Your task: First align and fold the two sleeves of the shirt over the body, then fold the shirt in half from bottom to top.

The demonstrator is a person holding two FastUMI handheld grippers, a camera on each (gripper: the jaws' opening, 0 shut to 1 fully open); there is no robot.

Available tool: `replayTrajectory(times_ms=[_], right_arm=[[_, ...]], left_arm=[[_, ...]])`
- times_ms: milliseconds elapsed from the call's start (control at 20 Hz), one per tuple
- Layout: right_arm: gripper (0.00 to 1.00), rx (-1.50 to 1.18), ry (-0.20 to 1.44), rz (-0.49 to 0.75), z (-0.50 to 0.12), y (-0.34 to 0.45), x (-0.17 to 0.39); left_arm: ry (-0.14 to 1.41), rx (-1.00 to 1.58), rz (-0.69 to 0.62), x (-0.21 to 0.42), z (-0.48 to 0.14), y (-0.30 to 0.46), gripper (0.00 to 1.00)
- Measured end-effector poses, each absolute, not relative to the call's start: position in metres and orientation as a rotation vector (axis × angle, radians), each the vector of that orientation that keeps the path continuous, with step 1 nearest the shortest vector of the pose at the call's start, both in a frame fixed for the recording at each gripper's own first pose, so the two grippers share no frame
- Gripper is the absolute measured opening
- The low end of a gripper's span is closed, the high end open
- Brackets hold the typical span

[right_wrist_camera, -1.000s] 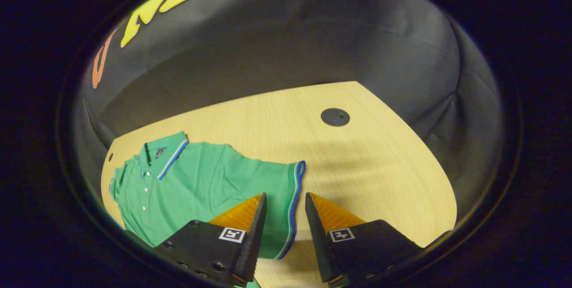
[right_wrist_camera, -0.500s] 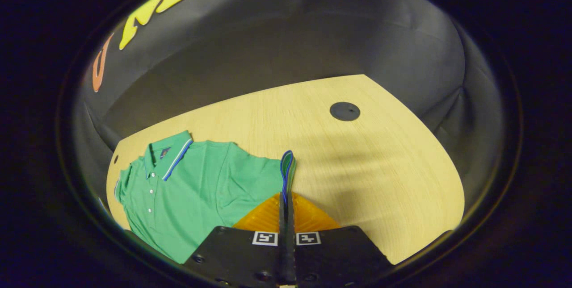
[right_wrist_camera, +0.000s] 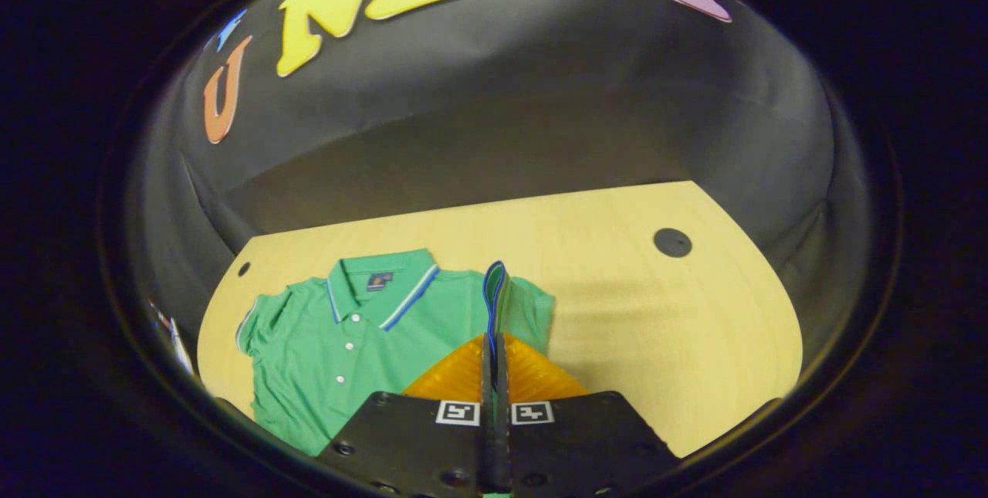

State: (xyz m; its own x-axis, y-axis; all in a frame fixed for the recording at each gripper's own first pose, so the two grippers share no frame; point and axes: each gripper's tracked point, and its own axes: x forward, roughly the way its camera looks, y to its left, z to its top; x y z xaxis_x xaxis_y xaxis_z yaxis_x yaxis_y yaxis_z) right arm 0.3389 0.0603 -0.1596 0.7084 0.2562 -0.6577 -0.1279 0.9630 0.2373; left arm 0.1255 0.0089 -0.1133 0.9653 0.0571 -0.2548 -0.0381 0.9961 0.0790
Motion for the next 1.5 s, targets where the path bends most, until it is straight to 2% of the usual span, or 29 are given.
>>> replayTrajectory(times_ms=[200, 300, 550, 600, 650, 900, 950, 1100, 1250, 1300, 1350, 1500], right_arm=[[0.00, 0.175, 0.746, 0.276, -0.157, 0.104, 0.336], [0.06, 0.180, 0.738, 0.288, -0.154, 0.111, 0.334], [0.82, 0.126, 0.621, 0.251, -0.127, 0.093, 0.330], [0.87, 0.108, 0.582, 0.240, -0.116, 0.085, 0.325], [0.96, 0.102, 0.549, 0.234, -0.105, 0.079, 0.319], [0.96, 0.092, 0.390, 0.207, -0.053, 0.041, 0.275], [0.92, 0.080, 0.354, 0.197, -0.044, 0.032, 0.263], [0.96, 0.033, 0.276, 0.183, -0.030, 0.011, 0.227], [0.96, 0.010, 0.220, 0.181, -0.026, -0.003, 0.194], [0.92, 0.007, 0.205, 0.176, -0.027, -0.008, 0.184], [0.96, 0.006, 0.196, 0.172, -0.027, -0.013, 0.176], [0.97, -0.001, 0.198, 0.181, -0.036, -0.026, 0.151]], left_arm=[[0.281, 0.075, 0.074, 0.122, -0.122, 0.027, 0.98], [0.293, 0.074, 0.086, 0.122, -0.126, 0.035, 0.98], [0.341, 0.057, 0.092, 0.132, -0.135, 0.047, 0.98], [0.346, 0.049, 0.091, 0.135, -0.134, 0.048, 0.98], [0.352, 0.043, 0.094, 0.140, -0.132, 0.049, 0.98], [0.354, 0.010, 0.138, 0.181, -0.110, 0.070, 0.97], [0.349, 0.007, 0.158, 0.193, -0.104, 0.080, 0.97], [0.357, -0.001, 0.180, 0.228, -0.094, 0.102, 0.97], [0.446, -0.040, 0.136, 0.265, -0.108, 0.109, 0.97], [0.490, -0.039, 0.129, 0.275, -0.119, 0.113, 0.97], [0.530, -0.031, 0.129, 0.283, -0.129, 0.119, 0.97], [0.607, 0.023, 0.133, 0.303, -0.143, 0.132, 0.97]])
